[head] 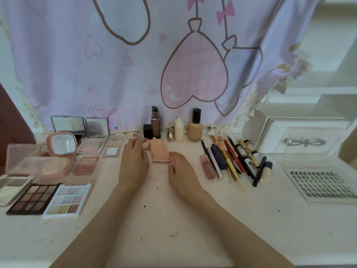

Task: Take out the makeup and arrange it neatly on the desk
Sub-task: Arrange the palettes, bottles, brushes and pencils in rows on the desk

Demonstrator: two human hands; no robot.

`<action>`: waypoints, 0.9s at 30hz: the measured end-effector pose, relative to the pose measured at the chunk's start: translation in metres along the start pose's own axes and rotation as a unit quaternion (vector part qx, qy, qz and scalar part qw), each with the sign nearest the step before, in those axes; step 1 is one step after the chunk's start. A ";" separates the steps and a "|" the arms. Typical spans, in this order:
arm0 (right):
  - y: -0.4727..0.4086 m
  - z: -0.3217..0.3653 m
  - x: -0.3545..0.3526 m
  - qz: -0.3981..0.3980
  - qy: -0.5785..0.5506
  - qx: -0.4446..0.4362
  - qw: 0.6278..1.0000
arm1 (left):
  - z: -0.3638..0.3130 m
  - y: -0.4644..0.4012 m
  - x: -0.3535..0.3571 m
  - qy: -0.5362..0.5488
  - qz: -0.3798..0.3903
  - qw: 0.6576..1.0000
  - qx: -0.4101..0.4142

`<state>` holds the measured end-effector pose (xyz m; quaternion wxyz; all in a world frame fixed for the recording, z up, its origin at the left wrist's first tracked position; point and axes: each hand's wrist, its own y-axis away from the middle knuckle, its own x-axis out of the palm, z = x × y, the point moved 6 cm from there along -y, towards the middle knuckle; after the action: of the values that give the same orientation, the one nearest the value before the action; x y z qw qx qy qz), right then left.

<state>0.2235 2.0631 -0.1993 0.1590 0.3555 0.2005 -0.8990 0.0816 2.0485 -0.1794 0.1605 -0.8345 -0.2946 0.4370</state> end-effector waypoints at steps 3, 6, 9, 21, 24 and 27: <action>0.020 -0.005 -0.025 -0.010 -0.052 -0.002 0.999 | -0.018 0.010 0.003 0.005 0.007 1.000 0.017; 0.038 -0.013 -0.062 -0.065 -0.068 -0.011 0.996 | -0.047 0.017 0.019 0.004 0.060 0.996 0.062; 0.046 -0.029 -0.099 -0.135 0.013 -0.018 0.991 | -0.080 0.024 0.044 0.015 0.127 0.989 0.078; 0.033 -0.082 -0.128 -0.147 0.154 0.048 0.976 | -0.108 0.030 0.106 -0.016 0.327 0.945 -0.010; 0.019 -0.078 -0.126 -0.146 0.168 0.030 0.974 | -0.092 0.019 0.100 0.023 0.256 0.966 -0.039; 0.007 -0.065 -0.129 -0.186 0.116 0.000 0.976 | -0.081 0.006 0.089 0.093 0.194 0.976 -0.031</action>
<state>0.3537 2.1059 -0.1542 -0.0352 0.4137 0.2801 -0.8655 0.1903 2.0986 -0.1929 0.0732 -0.9175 -0.1239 0.3707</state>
